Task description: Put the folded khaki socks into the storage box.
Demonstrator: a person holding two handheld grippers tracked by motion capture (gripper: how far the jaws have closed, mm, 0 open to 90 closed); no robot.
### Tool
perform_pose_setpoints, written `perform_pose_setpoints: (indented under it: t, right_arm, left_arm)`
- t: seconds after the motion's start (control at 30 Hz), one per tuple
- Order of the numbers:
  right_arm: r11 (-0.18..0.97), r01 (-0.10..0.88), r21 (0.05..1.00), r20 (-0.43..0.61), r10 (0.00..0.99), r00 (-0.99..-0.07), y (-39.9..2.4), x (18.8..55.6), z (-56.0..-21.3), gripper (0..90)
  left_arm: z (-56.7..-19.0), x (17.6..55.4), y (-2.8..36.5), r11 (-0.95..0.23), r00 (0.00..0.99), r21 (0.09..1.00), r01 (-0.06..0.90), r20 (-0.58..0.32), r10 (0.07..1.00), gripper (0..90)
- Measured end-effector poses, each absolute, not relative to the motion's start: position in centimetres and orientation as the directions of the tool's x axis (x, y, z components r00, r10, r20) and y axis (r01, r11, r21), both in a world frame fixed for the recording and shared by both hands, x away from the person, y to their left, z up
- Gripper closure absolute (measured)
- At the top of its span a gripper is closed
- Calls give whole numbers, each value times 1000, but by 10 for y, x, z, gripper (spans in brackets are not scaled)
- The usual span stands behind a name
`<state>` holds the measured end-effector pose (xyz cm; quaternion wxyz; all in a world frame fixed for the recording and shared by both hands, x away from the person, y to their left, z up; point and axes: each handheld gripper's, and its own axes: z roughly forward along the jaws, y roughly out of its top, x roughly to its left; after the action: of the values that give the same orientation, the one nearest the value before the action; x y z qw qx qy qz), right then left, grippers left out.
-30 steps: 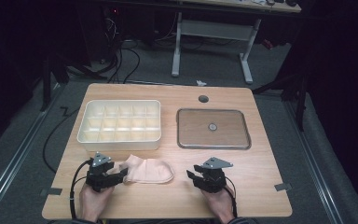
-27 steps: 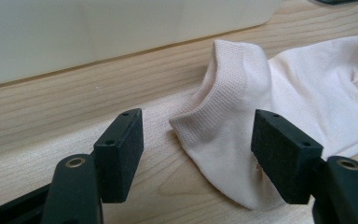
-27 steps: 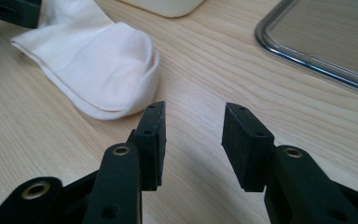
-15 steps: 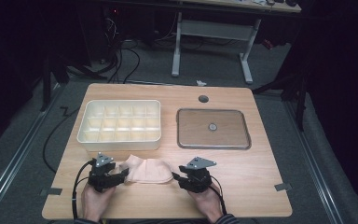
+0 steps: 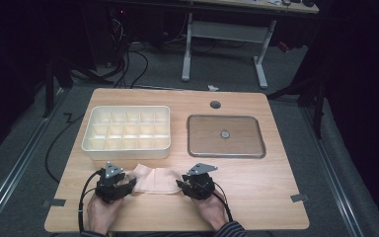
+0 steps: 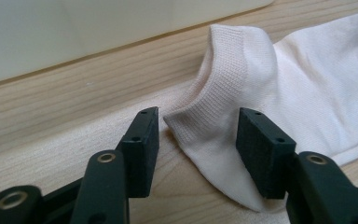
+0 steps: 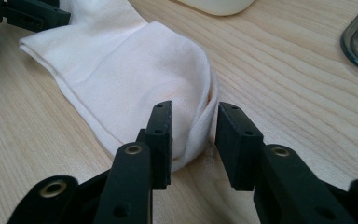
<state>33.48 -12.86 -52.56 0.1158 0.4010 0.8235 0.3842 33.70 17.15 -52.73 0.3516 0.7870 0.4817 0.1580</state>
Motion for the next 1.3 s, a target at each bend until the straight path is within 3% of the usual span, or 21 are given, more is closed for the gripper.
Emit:
perform_pose_setpoints:
  t: [0.2,0.53,0.67,1.3]
  right_arm:
    - [415,568,711,100,740,-665,-126,335,-528,721]
    - [442,547,711,75,727,-683,-124,334,-529,803]
    - [440,543,715,77,723,-686,-124,334,-529,838]
    - [384,531,756,99,734,-672,-136,330,-518,861]
  left_arm:
    - [-527,337,169,-301,499,707,640,-84,862,585]
    - [-527,338,168,-312,531,700,643,-114,840,775]
    - [-526,338,168,-311,535,697,646,-122,836,805]
    - [-512,334,163,-286,567,734,616,-161,808,814]
